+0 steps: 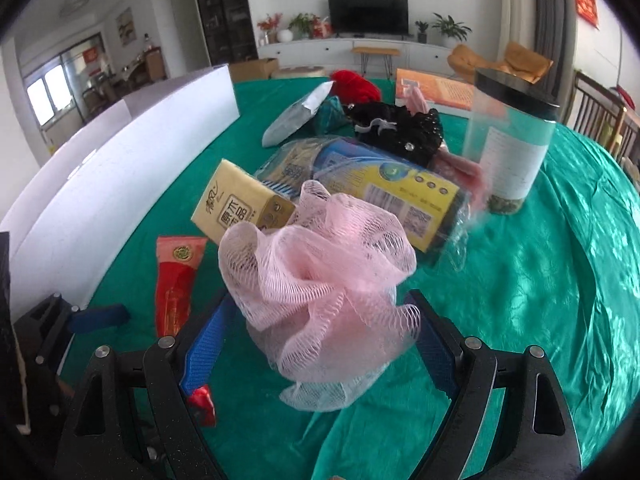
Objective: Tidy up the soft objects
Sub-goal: 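Grasp the pink bath puff with right tool while left tool grasps red snack wrapper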
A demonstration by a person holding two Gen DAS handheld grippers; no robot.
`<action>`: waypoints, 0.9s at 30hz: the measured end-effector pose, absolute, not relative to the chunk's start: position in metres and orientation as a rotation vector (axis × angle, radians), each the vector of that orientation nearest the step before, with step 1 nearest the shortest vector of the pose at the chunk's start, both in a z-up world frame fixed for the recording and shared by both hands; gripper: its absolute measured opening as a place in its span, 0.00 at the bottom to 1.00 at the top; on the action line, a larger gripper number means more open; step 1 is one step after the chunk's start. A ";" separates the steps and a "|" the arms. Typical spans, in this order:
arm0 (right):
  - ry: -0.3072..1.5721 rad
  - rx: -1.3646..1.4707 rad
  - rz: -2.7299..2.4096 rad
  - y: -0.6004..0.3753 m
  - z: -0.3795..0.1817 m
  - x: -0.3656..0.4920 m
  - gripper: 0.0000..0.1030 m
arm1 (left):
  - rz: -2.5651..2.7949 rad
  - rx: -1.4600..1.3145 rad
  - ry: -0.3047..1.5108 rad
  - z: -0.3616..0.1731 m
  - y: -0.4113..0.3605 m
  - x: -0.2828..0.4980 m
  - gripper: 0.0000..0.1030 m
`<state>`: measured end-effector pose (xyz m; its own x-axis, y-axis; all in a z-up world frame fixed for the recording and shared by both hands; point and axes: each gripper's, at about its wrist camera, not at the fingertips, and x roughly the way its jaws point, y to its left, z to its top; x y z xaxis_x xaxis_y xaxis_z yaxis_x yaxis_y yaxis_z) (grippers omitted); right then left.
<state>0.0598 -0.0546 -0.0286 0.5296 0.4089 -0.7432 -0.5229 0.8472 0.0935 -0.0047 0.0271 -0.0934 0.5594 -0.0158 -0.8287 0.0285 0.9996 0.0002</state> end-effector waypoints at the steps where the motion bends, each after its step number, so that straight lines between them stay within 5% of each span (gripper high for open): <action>1: 0.855 -0.138 0.558 -0.054 -0.029 0.062 0.84 | -0.025 0.012 0.979 -0.093 0.027 -0.005 1.00; 4: 0.861 -0.082 0.546 -0.066 -0.027 0.060 0.79 | -0.026 0.010 0.983 -0.093 0.027 -0.005 1.00; 6: 0.860 -0.074 0.524 -0.080 -0.026 0.053 0.45 | -0.027 0.009 0.979 -0.094 0.028 -0.006 1.00; 7: 0.861 -0.073 0.508 -0.089 -0.027 0.046 0.43 | -0.027 0.007 0.975 -0.094 0.028 -0.006 1.00; 14: 0.762 0.137 0.220 -0.180 -0.021 0.031 0.43 | -0.039 -0.039 1.013 -0.088 0.034 -0.002 1.00; 20: 0.756 0.364 0.105 -0.232 -0.026 0.033 0.62 | -0.115 -0.248 0.954 -0.067 0.052 0.004 1.00; 25: 0.745 0.360 0.109 -0.226 -0.026 0.036 0.66 | -0.063 -0.238 1.008 -0.079 0.044 0.025 1.00; 27: 0.724 0.367 0.120 -0.224 -0.025 0.036 0.67 | -0.066 -0.190 1.027 -0.080 0.036 0.032 0.87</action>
